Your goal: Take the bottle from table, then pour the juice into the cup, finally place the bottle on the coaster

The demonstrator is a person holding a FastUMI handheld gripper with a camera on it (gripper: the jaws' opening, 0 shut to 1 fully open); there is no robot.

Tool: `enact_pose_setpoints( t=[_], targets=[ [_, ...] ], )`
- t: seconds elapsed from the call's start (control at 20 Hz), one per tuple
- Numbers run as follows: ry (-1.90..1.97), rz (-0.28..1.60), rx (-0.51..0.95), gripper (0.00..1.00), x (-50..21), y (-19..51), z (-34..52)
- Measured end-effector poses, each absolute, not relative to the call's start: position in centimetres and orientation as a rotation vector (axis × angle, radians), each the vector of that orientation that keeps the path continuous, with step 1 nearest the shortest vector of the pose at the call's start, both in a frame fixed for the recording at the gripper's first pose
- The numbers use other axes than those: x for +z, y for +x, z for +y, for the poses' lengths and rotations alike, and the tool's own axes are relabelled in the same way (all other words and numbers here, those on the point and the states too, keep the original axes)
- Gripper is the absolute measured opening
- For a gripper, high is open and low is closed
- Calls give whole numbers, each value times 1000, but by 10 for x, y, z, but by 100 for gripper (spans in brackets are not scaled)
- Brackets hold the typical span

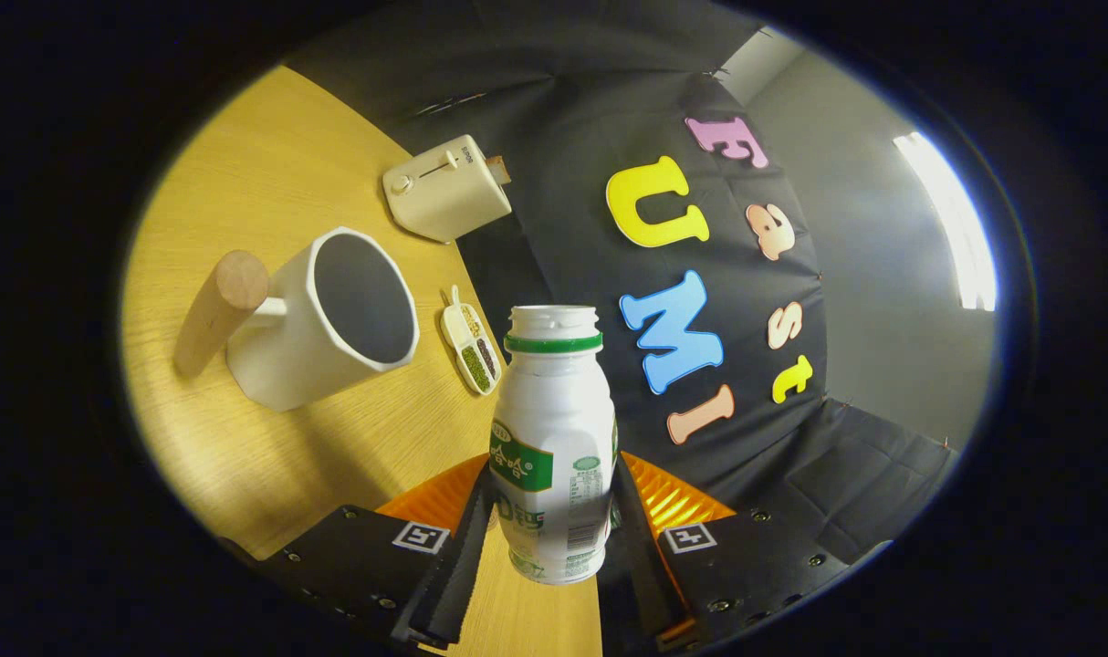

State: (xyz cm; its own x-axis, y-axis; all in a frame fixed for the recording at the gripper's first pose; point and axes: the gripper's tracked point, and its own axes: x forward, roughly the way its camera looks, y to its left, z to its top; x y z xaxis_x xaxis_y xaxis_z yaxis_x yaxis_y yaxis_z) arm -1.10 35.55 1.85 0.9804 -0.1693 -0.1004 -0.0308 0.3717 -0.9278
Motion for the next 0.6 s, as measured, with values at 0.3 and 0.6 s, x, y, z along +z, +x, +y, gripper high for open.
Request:
enact_pose_setpoints(
  t=[0.3,0.6],
  targets=[
    [-1284,164,-97,70,19,-12,362],
    [-1362,151,-95,70,21,-10,364]
  ],
)
